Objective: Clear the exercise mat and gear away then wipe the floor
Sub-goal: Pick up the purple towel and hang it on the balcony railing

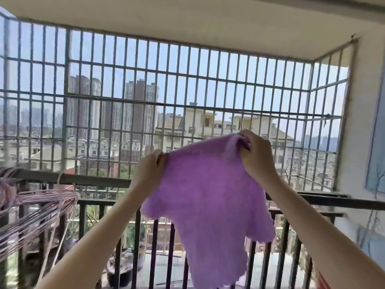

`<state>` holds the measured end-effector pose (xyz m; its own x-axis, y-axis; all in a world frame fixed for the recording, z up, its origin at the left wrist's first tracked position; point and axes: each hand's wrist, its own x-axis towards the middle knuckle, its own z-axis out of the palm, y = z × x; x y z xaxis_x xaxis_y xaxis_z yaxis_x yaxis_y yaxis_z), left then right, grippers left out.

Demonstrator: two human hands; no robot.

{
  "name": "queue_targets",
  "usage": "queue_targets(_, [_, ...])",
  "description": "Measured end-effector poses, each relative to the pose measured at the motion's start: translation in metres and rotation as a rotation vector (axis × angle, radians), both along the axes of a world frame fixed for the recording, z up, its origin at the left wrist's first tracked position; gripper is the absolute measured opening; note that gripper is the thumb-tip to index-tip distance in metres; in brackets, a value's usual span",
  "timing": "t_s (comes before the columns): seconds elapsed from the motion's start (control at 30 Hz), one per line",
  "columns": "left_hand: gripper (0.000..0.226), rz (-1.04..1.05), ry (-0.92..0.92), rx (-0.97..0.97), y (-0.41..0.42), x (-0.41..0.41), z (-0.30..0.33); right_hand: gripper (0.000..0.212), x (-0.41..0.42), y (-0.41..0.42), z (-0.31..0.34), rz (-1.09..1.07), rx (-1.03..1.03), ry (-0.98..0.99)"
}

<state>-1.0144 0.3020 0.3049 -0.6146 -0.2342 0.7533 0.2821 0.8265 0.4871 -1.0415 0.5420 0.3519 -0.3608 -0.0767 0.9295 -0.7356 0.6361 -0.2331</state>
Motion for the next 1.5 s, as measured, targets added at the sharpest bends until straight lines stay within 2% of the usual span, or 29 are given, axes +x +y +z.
queue_targets(0.17, [0.025, -0.027, 0.113, -0.134, -0.007, 0.001, 0.027, 0.014, -0.014, 0.012, 0.015, -0.121, 0.152, 0.06])
queue_targets(0.3, [0.018, -0.03, 0.122, -0.233, -0.011, 0.0, 0.045, 0.029, -0.015, 0.014, 0.035, -0.125, 0.191, 0.04])
queue_targets(0.43, [0.019, -0.057, 0.073, -0.276, -0.019, -0.017, 0.061, 0.015, -0.033, 0.012, 0.057, -0.179, 0.207, -0.111])
queue_targets(0.5, [0.021, -0.046, 0.035, -0.3, -0.022, -0.032, 0.069, 0.016, -0.051, 0.008, 0.059, -0.208, 0.209, -0.218])
queue_targets(0.6, [0.023, -0.024, -0.074, -0.383, -0.023, -0.057, 0.071, 0.038, -0.076, 0.0, 0.047, -0.235, 0.201, -0.428])
queue_targets(0.7, [0.023, 0.031, -0.361, -0.499, -0.023, -0.081, 0.054, 0.054, -0.09, -0.004, 0.021, -0.31, 0.382, -0.751])
queue_targets(0.77, [0.024, 0.053, -0.56, -0.532, -0.025, -0.093, 0.037, 0.053, -0.098, -0.003, 0.002, -0.267, 0.473, -1.007])
queue_targets(0.83, [0.027, 0.061, -0.673, -0.555, -0.024, -0.097, 0.025, 0.045, -0.106, -0.001, -0.014, -0.222, 0.538, -1.144])
queue_targets(0.93, [0.032, 0.045, -0.694, -0.552, -0.027, -0.098, 0.019, 0.026, -0.114, 0.006, -0.025, -0.19, 0.568, -1.114])
queue_targets(1.0, [0.031, 0.029, -0.675, -0.516, -0.032, -0.098, 0.019, 0.013, -0.113, 0.011, -0.024, -0.127, 0.484, -1.107])
queue_targets(1.1, [0.028, 0.009, -0.632, -0.465, -0.036, -0.098, 0.018, 0.022, -0.112, 0.015, -0.021, -0.078, 0.383, -1.102])
queue_targets(1.23, [0.021, 0.026, -0.558, -0.506, -0.041, -0.1, 0.013, 0.035, -0.108, 0.017, -0.023, -0.058, 0.349, -1.143])
queue_targets(1.37, [0.014, 0.001, -0.558, -0.493, -0.049, -0.098, 0.006, 0.03, -0.102, 0.018, -0.026, -0.054, 0.378, -1.146])
queue_targets(1.5, [0.017, 0.009, -0.522, -0.498, -0.056, -0.097, 0.001, 0.023, -0.098, 0.014, -0.029, -0.07, 0.421, -1.127])
